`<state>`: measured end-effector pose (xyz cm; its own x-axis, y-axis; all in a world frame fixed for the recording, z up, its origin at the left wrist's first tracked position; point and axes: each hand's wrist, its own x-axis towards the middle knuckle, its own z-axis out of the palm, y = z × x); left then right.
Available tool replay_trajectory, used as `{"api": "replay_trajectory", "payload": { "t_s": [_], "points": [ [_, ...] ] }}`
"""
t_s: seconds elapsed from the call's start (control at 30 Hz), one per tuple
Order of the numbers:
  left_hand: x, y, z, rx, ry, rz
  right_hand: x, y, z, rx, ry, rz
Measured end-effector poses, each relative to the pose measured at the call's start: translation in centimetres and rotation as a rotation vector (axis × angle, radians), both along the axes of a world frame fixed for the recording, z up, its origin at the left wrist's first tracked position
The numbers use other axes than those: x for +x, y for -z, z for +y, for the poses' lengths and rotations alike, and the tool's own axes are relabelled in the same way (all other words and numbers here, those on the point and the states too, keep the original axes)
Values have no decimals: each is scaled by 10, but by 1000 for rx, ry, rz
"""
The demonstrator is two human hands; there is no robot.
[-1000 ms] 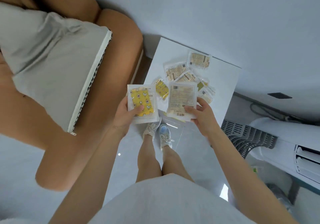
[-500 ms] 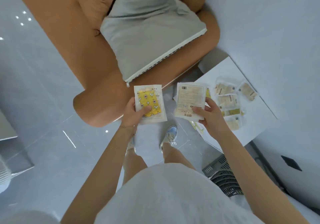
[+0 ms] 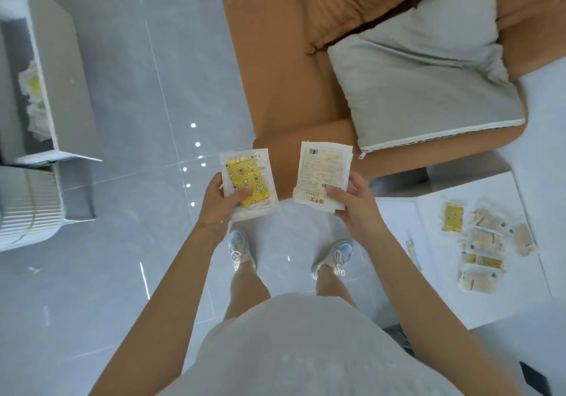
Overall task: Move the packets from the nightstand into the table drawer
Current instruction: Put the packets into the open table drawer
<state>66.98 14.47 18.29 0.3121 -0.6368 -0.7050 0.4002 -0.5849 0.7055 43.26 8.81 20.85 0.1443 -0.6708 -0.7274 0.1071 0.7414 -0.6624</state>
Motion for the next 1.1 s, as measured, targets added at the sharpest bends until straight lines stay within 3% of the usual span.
{"api": "replay_trajectory", "payload": {
  "t_s": [0.27,0.5,0.87,1.1],
  "points": [
    [170,0,47,56,-122,-64,175,7,0,38,-56,-72],
    [245,4,43,50,-294,-57,263,3,-34,75,-126,-122],
    [326,10,-69,-9,-566,41,384,-11,-182,12,-420,-11],
    [390,3,-114,10,-661,8,477,-26,-266,19,-611,0]
  ]
}}
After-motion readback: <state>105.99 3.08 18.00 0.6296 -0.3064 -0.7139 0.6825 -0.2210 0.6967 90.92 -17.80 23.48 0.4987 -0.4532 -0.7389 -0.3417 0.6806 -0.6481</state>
